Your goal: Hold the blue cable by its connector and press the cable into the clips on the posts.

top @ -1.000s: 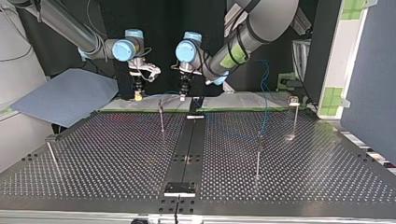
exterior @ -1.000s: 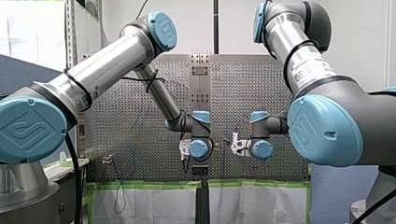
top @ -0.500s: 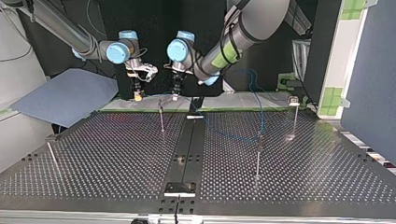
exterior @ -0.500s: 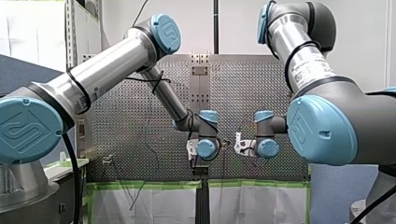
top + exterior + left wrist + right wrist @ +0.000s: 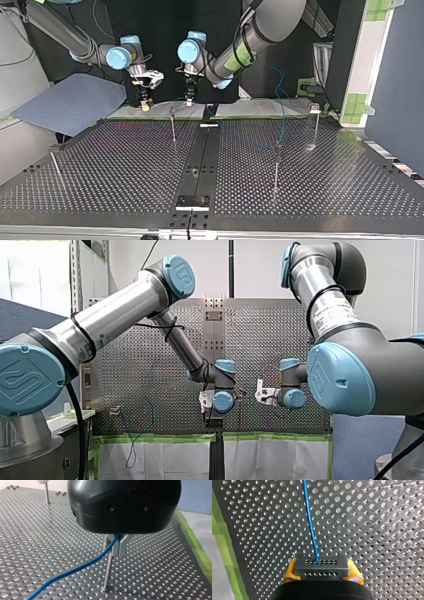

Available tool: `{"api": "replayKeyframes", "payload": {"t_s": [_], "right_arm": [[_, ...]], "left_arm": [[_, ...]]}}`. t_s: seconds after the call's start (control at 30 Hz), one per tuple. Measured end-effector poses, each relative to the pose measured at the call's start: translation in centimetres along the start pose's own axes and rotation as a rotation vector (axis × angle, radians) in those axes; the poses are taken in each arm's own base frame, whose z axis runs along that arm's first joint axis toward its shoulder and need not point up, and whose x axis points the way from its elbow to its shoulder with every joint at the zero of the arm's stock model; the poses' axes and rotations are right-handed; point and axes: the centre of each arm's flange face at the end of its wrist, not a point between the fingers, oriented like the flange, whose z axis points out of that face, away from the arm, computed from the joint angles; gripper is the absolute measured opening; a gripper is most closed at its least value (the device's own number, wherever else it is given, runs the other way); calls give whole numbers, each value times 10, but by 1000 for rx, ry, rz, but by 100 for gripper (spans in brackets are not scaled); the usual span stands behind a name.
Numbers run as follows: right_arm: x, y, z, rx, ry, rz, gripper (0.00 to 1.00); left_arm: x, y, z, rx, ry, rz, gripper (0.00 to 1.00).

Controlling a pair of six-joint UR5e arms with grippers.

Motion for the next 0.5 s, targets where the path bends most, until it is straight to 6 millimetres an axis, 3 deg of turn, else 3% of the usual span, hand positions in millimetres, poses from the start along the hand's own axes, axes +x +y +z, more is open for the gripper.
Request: {"api": "replayKeyframes", "payload": {"t_s": [0.2, 0.5], "right_arm": [[3, 2, 3, 49, 16, 45, 0], [13, 12, 10, 108, 54, 97, 0]], "left_arm": [[18, -5, 2, 17, 30, 24, 0], [19, -8, 11, 33, 36, 20, 0]]}}
